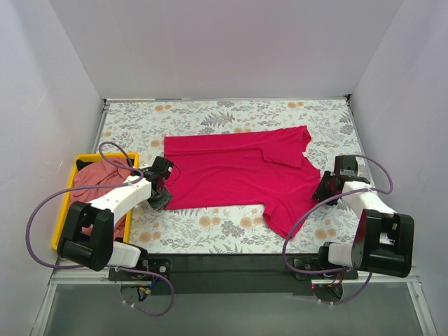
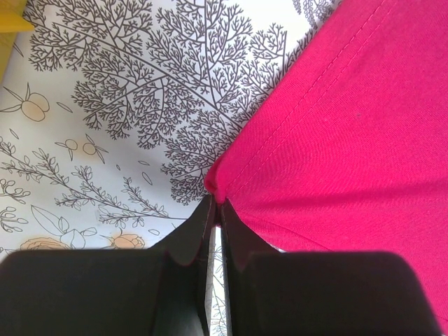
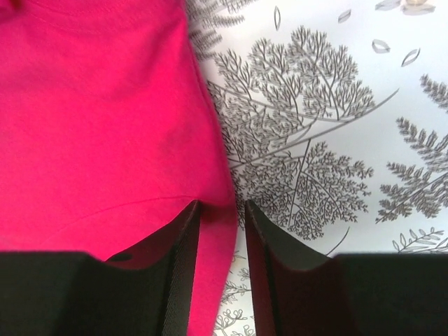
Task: Fold and stack the t-shirts
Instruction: Fold the tshirt
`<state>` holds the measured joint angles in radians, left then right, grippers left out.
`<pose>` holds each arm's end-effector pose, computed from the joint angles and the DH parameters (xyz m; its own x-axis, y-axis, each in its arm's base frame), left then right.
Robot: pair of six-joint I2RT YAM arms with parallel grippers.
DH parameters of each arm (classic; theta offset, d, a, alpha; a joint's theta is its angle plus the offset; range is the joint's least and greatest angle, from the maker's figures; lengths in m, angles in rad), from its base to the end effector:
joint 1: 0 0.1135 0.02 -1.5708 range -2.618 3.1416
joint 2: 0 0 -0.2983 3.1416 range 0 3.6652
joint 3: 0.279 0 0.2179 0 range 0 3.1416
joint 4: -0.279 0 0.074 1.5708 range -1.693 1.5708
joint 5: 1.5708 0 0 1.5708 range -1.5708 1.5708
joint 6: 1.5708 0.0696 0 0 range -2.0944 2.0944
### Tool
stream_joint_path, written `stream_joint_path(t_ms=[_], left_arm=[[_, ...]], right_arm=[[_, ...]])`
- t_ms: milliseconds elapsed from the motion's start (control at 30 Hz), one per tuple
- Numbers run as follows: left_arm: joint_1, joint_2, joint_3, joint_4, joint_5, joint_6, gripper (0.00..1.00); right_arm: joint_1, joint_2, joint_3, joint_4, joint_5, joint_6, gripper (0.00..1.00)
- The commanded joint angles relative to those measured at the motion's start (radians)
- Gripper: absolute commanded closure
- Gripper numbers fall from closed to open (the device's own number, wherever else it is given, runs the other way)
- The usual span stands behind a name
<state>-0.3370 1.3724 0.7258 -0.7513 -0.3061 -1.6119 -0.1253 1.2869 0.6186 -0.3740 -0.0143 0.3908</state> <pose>0.1850 -0.0426 0.1894 -0.2279 -0.9296 -0.2895 -0.9398 0.2878 -0.1841 0.2089 -0.0253 0.1932 -0.7473 0.4780 -0.4615 0.4353 0.8770 0.2035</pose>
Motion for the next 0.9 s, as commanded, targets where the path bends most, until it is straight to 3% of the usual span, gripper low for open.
stream_joint_path(t_ms=[0, 100, 200, 633, 867], left_arm=[[0.001, -0.036, -0.012, -0.016, -0.031, -0.003, 1.0], [0.003, -0.041, -0.012, -0.028, -0.034, -0.005, 1.0], [0.004, -0.052, -0.014, -0.036, -0.034, -0.005, 1.0], [0.039, -0.161, -0.025, -0.143, 0.025, -0.02, 1.0], [0.11, -0.141, 0.079, -0.129, 0.028, 0.05, 1.0]], right_arm=[[-0.008, -0.023, -0.031, 0.011, 0.008, 0.008, 0.65], [-0.014, -0.046, -0.042, -0.016, 0.01, 0.0, 0.85], [-0.017, -0.069, -0.046, -0.025, 0.051, -0.004, 0.99], [-0.05, -0.143, 0.004, -0.152, 0.066, -0.02, 0.99], [-0.048, -0.09, 0.142, -0.181, 0.045, -0.043, 0.99]])
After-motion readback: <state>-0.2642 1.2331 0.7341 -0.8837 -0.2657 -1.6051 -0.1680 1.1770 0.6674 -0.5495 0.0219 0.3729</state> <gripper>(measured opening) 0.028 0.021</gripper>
